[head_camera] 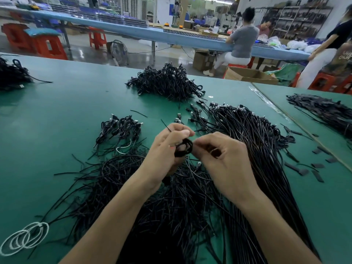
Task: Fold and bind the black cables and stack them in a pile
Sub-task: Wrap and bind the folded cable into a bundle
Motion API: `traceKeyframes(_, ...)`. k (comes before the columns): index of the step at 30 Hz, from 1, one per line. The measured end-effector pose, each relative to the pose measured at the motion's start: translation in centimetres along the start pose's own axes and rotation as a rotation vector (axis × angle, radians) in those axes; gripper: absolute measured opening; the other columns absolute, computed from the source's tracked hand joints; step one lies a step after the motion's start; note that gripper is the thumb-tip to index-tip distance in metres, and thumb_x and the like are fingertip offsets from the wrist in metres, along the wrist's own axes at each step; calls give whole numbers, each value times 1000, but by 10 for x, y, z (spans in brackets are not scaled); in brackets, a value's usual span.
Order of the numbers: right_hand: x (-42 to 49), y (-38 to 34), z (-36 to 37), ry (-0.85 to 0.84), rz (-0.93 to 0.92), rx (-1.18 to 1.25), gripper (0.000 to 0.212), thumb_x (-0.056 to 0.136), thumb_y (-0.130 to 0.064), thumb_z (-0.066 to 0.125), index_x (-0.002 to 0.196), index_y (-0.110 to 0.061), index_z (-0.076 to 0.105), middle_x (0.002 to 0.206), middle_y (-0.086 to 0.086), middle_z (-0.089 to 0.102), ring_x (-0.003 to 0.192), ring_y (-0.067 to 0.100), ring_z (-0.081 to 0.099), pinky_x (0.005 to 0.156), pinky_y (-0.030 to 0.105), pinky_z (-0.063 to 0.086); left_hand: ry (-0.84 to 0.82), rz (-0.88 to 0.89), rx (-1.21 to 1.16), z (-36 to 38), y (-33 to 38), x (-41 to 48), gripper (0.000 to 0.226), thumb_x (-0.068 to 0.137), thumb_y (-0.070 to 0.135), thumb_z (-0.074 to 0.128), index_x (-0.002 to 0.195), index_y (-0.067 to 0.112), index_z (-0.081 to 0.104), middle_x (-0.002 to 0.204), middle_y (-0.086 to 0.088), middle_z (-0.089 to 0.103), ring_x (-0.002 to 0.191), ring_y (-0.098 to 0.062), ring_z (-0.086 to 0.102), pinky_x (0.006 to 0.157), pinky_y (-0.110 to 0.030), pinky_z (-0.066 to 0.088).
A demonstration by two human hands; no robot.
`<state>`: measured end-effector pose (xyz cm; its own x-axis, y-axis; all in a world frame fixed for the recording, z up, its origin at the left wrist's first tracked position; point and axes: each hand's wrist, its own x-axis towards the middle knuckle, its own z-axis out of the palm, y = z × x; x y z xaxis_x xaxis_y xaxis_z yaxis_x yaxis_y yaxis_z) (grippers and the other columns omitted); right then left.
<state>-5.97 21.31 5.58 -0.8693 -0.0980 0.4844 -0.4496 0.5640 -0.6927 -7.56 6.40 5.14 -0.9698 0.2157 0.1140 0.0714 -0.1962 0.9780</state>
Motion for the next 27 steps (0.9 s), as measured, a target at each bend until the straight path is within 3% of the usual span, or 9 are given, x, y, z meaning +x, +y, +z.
traceKeyframes(3,-5,-1,3,-33,-64,-79,6,87,-16,75,91,-20,78,82,-9,66,76,9,60,67,18,47,-19,34,65,-2,0,0,46,106,27,36,75,26,70,40,10,38,31,-4,25,35,-13,21)
traceKeyframes(5,-6,-3,1,-46,-138,-167,7,88,-17,73,93,-18,77,83,-6,65,75,9,59,68,28,52,5,29,52,-1,1,-1,60,107,34,35,58,30,69,37,9,42,30,-1,27,35,-12,22)
traceKeyframes(9,-9,-8,2,-8,-264,-377,8,89,-18,72,94,-14,77,83,-1,65,78,18,61,63,41,55,76,31,5,-1,-5,4,57,107,39,35,66,23,71,39,8,40,30,-6,27,35,-13,21)
traceKeyframes(15,-16,-9,10,35,-409,-558,14,94,-14,68,83,-8,74,79,2,64,74,21,58,59,40,53,193,38,132,-5,-21,11,66,105,45,38,62,4,65,44,6,44,35,-8,32,39,-22,26)
traceKeyframes(19,-12,-13,7,-53,-538,-681,7,87,-11,75,82,-12,71,83,1,62,81,22,55,71,35,44,86,-24,147,-7,-27,10,59,104,47,41,54,15,43,44,8,30,37,-10,21,41,-22,19)
traceKeyframes(23,-2,-16,-4,-226,-612,-676,6,88,-17,71,84,-14,69,100,3,64,97,25,57,81,40,44,-89,-257,125,-12,-31,9,55,104,30,44,51,20,43,44,2,30,34,-10,17,40,-14,16)
traceKeyframes(27,-1,-13,-8,-322,-450,-528,10,92,-24,66,88,-17,71,95,-2,63,92,18,58,85,40,48,-177,-361,175,-12,-29,8,60,103,30,43,43,22,46,43,2,36,33,-8,21,38,-11,18)
